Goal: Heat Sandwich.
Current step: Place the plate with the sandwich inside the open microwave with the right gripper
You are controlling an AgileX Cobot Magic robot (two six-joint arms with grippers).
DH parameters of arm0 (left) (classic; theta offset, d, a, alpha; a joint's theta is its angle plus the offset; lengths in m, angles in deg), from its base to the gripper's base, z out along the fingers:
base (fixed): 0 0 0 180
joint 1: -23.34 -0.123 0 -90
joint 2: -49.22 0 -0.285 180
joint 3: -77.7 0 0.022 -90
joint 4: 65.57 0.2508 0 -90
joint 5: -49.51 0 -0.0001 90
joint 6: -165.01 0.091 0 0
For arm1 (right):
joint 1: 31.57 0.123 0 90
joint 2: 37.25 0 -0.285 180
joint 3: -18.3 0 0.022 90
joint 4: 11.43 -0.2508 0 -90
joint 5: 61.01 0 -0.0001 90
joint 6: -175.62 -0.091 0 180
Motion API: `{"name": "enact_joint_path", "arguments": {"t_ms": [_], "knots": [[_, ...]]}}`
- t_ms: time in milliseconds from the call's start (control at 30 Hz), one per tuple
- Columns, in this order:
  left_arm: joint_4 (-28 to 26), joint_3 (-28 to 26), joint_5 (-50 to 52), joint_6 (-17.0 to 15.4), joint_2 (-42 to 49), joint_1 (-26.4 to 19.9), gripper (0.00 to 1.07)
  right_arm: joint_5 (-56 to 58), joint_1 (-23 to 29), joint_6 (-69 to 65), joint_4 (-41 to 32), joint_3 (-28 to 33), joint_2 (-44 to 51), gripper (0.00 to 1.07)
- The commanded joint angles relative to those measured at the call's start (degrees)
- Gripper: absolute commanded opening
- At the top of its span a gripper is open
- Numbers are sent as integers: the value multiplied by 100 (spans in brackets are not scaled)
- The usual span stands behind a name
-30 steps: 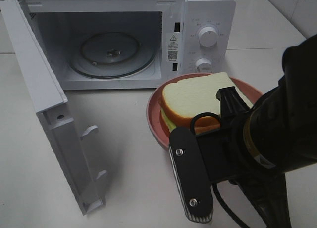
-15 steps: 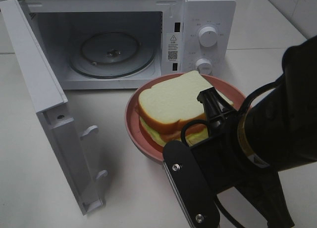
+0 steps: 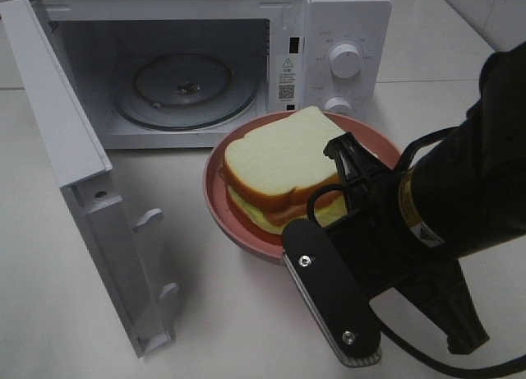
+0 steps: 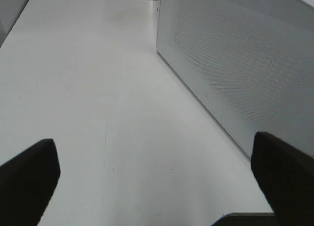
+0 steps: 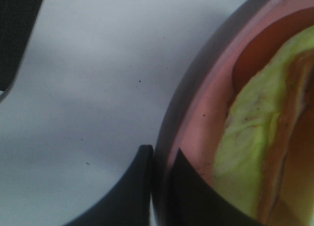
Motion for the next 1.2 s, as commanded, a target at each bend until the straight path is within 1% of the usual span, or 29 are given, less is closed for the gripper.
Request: {"name": "enact_joint_path", "arguments": {"t_ms": [33, 67, 200, 233, 333, 367, 400, 500, 533, 600, 667, 733, 833, 967, 1200], "knots": [[-23, 11, 57, 11, 86, 46, 100, -286, -195, 710, -69, -6, 29, 0], [-23, 11, 57, 11, 86, 46, 100, -321, -309, 985, -149, -6, 29, 0], [-23, 11, 57, 11, 86, 46, 100, -453, -458, 1421, -292, -6, 29, 0], [-23, 11, 57, 11, 86, 46, 100, -544, -544, 1765, -447, -6, 29, 0], [-23, 11, 57, 11, 86, 46, 100, -647, -682, 2149, -647, -6, 29, 0], [-23, 11, 57, 11, 86, 46, 100, -722, -819, 2441, -831, -6, 29, 0], [-23, 11, 57, 11, 86, 46, 100, -722, -819, 2441, -831, -6, 29, 0], [-23, 11, 57, 11, 86, 46, 100, -745, -1026, 2888, -945, -6, 29, 0], [-23, 11, 57, 11, 86, 46, 100, -745, -1175, 3197, -1054, -6, 29, 0], [-23, 11, 57, 11, 86, 46, 100, -745, -1261, 3363, -1129, -6, 29, 0], [-23, 11, 57, 11, 86, 46, 100, -745, -1524, 3902, -1392, -6, 29, 0], [-23, 11, 57, 11, 86, 46, 100, -751, -1587, 4057, -1484, -6, 29, 0], [-23, 11, 57, 11, 86, 46, 100, -922, -1851, 4601, -1931, -6, 29, 0], [-23, 11, 57, 11, 86, 46, 100, -1008, -1971, 4836, -1942, -11, 29, 0], [-23, 11, 57, 11, 86, 46, 100, -1043, -1977, 4836, -1942, -11, 29, 0]]}}
